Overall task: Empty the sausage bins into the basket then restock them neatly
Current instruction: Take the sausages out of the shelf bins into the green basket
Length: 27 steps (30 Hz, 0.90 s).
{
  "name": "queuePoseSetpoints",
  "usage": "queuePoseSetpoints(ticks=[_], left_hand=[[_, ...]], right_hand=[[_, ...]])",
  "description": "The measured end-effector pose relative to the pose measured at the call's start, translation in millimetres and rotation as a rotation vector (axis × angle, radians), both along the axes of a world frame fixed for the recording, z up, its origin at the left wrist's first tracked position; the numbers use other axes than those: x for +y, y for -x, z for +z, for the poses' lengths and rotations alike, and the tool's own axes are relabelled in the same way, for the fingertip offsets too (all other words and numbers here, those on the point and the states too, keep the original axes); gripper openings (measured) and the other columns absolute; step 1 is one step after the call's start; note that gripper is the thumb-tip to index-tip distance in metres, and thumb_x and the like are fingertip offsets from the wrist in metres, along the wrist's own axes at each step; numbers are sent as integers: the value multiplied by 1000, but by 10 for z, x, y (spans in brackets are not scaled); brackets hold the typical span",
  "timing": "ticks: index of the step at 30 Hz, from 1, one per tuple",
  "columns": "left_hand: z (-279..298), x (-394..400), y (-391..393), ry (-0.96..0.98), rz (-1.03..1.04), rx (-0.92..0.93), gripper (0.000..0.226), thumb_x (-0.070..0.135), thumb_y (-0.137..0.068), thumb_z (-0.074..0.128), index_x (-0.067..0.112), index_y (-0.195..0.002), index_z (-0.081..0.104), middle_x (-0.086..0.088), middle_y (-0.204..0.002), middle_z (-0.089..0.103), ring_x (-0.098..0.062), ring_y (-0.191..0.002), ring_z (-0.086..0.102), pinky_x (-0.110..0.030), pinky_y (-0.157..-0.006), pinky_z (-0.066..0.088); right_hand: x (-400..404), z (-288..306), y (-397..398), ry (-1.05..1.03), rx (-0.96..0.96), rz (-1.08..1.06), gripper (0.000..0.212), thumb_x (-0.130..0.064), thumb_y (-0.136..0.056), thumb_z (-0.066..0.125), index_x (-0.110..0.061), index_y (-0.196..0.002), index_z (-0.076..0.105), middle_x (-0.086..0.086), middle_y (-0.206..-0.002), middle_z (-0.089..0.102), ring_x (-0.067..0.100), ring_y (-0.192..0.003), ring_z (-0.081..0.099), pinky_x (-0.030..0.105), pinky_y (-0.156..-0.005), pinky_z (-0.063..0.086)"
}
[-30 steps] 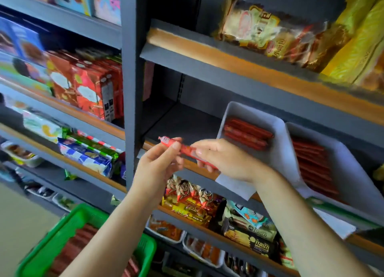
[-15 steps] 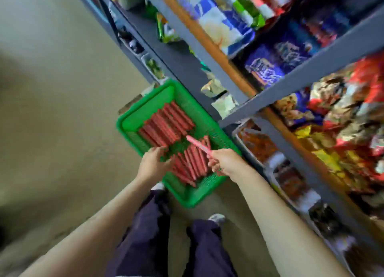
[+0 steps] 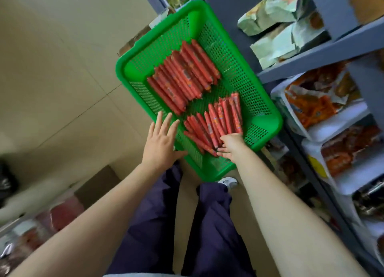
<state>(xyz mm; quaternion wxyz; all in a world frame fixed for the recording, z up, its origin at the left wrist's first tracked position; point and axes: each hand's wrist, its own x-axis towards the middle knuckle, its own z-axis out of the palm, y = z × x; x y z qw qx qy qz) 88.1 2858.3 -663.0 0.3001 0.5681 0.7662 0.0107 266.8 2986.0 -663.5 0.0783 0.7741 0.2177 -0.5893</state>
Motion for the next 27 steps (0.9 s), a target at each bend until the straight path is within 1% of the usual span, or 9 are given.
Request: queuePoseSetpoints(ticks=[4,6,8,10,12,16,19,23,27], left_hand=[[274,159,-23,15,80,-63,93,59,-77,70,16,-151,36,-9,-159,30,-31,-150,19,-50,-118,15],[550,315,-45,3,112,-124,80,64,-80,61,18,-144,46,-7,-147,48,-29,-137,42,-45,-109,32],[929,527,-95,-16,141,-213,58,56,-86,63,20,-131,58,-5,-126,63,-27,-116,59,-39,-95,47],[1420,807,-218,-102,139,-269,38,47,-89,64,22,-118,65,0,-109,70,-24,-101,66,-37,-85,53],[2043,1127,-416,-259,98,-326,30,42,-91,63,22,-113,67,4,-102,71,-19,-92,68,-36,-82,54],[3469,1641,-984,-558,23,-543,28,42,-87,61,22,-104,71,12,-89,70,-10,-79,68,-32,-77,54],[4445,1848,-1539,-808,-122,-679,28,44,-86,55,23,-96,71,17,-81,66,-4,-77,64,-27,-70,50],[5286,1954,-2323,-1073,-364,-750,27,40,-87,56,17,-93,70,12,-90,61,-5,-88,59,-17,-78,43],[5439,2064,-2872,-956,-445,-823,57,55,-81,63,19,-125,58,8,-124,50,-2,-113,49,-5,-91,34]], right_hand=[[52,282,15,60,54,24,28,-8,-99,44,-8,-128,43,16,-101,49,40,-94,64,42,-76,52],[127,565,-6,-10,104,57,20,-11,-99,46,-9,-118,47,13,-98,54,28,-79,63,38,-70,53],[244,1012,-55,-163,173,78,13,-9,-98,47,-10,-110,52,7,-84,55,19,-68,57,29,-59,50],[389,1668,-162,-356,246,100,10,-5,-96,49,-11,-100,56,5,-81,56,15,-65,56,24,-54,47],[503,2480,-340,-564,306,153,13,-4,-95,53,-15,-93,59,3,-84,61,13,-67,61,25,-59,48],[509,4213,-913,-981,356,180,17,-5,-94,57,-18,-89,66,4,-83,68,15,-73,66,29,-69,53],[376,5323,-1488,-1272,278,159,17,-8,-95,57,-20,-91,69,3,-82,71,18,-76,69,35,-74,56],[286,6171,-2254,-1520,134,38,14,-2,-94,56,-11,-89,66,6,-80,66,14,-70,64,28,-69,53],[493,6285,-2869,-1488,-73,-11,8,-7,-93,60,-2,-97,65,5,-81,65,19,-76,61,33,-70,51]])
